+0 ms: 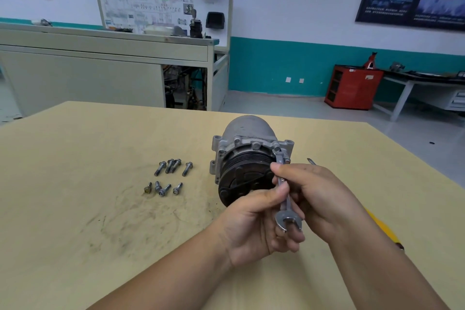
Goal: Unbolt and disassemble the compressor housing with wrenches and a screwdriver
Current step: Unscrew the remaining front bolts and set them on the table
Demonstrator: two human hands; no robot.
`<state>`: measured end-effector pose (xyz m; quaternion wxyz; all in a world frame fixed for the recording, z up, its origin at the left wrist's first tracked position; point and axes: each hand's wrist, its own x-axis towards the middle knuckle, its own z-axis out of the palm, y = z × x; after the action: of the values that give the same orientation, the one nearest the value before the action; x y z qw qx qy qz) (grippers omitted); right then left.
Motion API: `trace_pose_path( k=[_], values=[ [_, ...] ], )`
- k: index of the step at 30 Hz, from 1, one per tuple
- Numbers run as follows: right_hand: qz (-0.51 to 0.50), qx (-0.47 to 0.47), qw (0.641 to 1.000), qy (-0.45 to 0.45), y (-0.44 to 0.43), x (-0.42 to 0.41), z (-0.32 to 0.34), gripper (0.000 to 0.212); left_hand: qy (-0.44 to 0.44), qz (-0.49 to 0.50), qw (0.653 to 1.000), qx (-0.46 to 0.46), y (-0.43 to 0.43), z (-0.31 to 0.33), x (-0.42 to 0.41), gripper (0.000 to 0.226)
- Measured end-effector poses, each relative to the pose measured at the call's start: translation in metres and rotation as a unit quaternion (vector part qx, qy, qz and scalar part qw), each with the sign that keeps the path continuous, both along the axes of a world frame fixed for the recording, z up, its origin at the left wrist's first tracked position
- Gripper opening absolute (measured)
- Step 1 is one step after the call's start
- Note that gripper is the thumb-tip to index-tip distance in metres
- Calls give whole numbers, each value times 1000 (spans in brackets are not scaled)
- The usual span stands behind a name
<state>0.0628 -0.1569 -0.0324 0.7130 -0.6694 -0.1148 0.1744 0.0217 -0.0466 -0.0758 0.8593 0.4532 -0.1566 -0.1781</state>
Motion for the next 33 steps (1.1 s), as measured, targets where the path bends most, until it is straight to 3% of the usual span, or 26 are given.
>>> trace_pose_path(
  k=[3,7,15,24,29,33],
  values=[
    [33,4,999,-8,-7,0,-3,28,-11,-6,1000,7,2,3,-1,34],
    [94,27,995,22,-18,3,-8,33,-22,-16,1000,9,2,2,-1,33],
    [41,116,981,152,-15,-2,-10,19,-8,-34,999,-11,-8,-5,0,28],
    [1,23,997,78,-19,5,-10,16,-9,-47,999,16,-7,-8,5,38],
    [93,99,968,209,-23,7,-9,24,-20,-67,998,1,-8,-10,6,29],
    [95,149,956,235,-23,7,-13,24,-21,-75,997,-20,-8,-12,6,27]
  ],
)
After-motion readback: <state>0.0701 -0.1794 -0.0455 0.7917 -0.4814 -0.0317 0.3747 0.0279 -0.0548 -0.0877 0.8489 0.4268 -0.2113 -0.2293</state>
